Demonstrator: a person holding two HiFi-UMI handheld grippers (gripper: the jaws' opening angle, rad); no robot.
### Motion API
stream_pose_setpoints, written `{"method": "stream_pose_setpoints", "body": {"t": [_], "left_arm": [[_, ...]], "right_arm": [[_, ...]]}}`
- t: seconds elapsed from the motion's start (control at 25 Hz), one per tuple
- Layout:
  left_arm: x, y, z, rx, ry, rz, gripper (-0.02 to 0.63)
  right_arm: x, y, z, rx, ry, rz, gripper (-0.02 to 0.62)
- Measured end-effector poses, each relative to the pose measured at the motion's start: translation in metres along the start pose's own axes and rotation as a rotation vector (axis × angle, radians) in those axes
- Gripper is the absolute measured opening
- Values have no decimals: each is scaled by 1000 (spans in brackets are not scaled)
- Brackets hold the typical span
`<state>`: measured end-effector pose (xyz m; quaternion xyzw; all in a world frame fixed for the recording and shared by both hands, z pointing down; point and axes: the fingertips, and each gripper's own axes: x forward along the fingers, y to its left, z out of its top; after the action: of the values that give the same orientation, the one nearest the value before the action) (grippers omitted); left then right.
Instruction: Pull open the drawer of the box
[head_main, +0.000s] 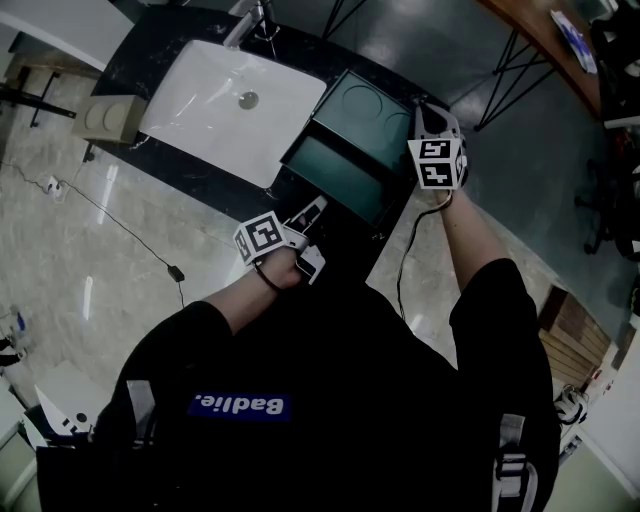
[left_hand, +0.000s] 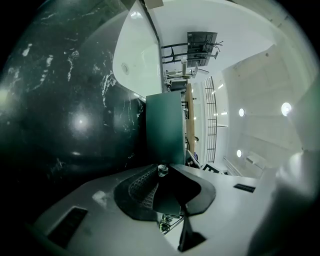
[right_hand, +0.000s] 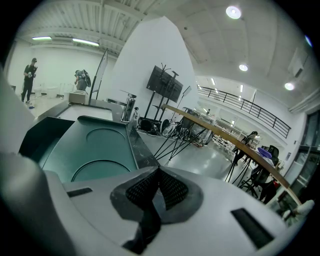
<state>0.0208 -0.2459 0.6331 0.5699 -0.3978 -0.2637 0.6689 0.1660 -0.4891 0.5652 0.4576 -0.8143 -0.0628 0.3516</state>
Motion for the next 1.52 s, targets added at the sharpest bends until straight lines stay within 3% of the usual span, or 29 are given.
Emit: {"method": "stream_pose_setpoints", "body": {"t": [0.52,0.96,1.28,1.52], "left_arm": [[-1,0,-2,-25,-46,19,71],[-16,-4,0,-22,-136,33,71],[-34,-7,5,-22,-206,29,71],[-29,-21,7,17,-152,-10,71]], "right_arm": [[0,2,1,-7,-13,26,0],[-5,1,7,-52,-63,41,1],[-42,-1,15,33,-129,47,0],[-84,27,33,109,-182,51,0]]}}
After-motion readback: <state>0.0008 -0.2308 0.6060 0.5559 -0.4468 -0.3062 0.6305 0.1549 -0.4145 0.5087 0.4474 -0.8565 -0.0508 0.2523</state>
